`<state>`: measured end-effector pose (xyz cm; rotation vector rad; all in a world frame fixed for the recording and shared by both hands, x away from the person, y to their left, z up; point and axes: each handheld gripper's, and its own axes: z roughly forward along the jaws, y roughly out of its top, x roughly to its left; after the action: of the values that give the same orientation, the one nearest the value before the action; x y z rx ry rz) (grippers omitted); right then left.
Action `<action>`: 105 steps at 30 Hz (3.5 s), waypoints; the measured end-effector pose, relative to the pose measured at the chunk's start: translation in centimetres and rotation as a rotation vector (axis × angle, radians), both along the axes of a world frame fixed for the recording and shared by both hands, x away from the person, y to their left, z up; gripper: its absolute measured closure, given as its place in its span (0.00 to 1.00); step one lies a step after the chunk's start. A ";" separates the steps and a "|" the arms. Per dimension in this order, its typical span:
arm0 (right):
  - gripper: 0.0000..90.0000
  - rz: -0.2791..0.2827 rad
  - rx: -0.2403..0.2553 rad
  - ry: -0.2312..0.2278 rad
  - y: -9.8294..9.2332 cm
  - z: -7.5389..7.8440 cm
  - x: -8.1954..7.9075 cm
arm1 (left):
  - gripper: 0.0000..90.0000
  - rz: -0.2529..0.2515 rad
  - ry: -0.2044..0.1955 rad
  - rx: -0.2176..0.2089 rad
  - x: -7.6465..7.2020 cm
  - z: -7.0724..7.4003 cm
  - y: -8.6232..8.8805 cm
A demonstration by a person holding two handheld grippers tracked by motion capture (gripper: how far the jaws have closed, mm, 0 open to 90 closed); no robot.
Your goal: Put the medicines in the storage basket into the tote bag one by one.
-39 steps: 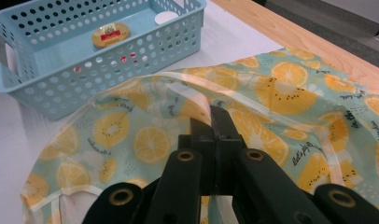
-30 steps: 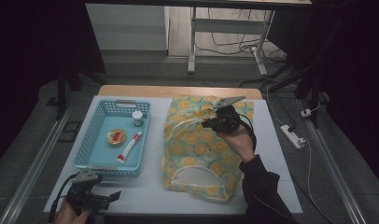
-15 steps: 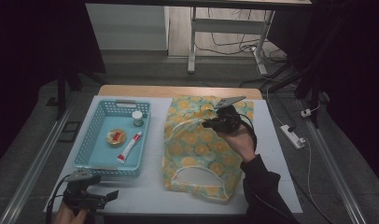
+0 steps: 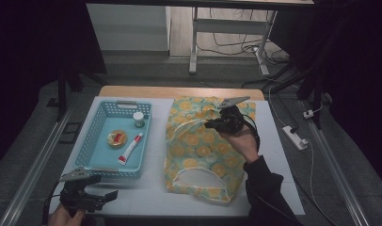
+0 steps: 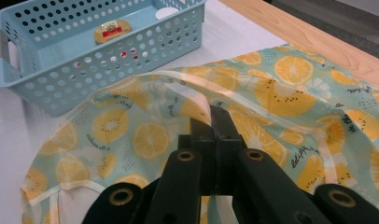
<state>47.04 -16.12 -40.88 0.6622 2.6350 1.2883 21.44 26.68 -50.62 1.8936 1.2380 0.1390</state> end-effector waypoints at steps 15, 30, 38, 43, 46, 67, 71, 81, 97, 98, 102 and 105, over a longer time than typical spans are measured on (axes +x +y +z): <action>1.00 0.002 0.002 0.016 0.0 -0.3 0.1 | 0.00 -0.009 -0.074 0.031 0.0 1.9 -0.5; 1.00 -0.002 0.015 0.009 -0.3 0.0 0.1 | 0.00 -0.015 -0.085 0.043 1.8 2.8 -0.3; 1.00 0.001 0.018 0.003 -0.3 0.1 0.0 | 0.00 0.002 -0.092 0.056 3.5 3.4 -0.2; 1.00 0.007 0.017 0.001 -0.2 0.2 -0.1 | 0.00 0.007 -0.090 0.069 4.7 3.6 -0.3; 1.00 0.008 0.018 0.002 -0.2 0.2 -0.1 | 0.00 0.012 -0.072 0.073 5.4 3.9 -0.3; 1.00 0.017 0.019 -0.008 -0.3 0.3 -0.2 | 0.00 0.047 -0.042 0.129 9.6 4.4 -0.3; 1.00 0.016 0.017 -0.009 -0.3 0.3 -0.2 | 0.00 0.043 -0.035 0.126 10.2 4.3 -0.1; 1.00 0.015 0.021 -0.010 -0.3 0.5 -0.3 | 0.00 0.072 -0.030 0.169 11.8 4.8 0.3; 1.00 0.022 0.013 -0.009 -0.2 0.3 -0.3 | 0.00 0.081 0.026 0.219 16.2 4.3 0.1; 1.00 0.022 0.013 -0.009 -0.2 0.3 -0.3 | 0.00 0.083 0.032 0.222 16.5 4.2 0.1; 1.00 0.021 0.016 -0.010 -0.2 0.4 -0.3 | 0.00 0.088 0.067 0.248 17.8 3.7 0.2; 1.00 0.019 0.020 -0.012 -0.3 0.4 -0.3 | 0.00 0.092 0.089 0.262 18.6 3.2 0.4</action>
<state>46.75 -16.41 -40.44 0.6312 2.6284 1.3214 40.01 27.11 -47.46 2.0848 1.4254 0.2809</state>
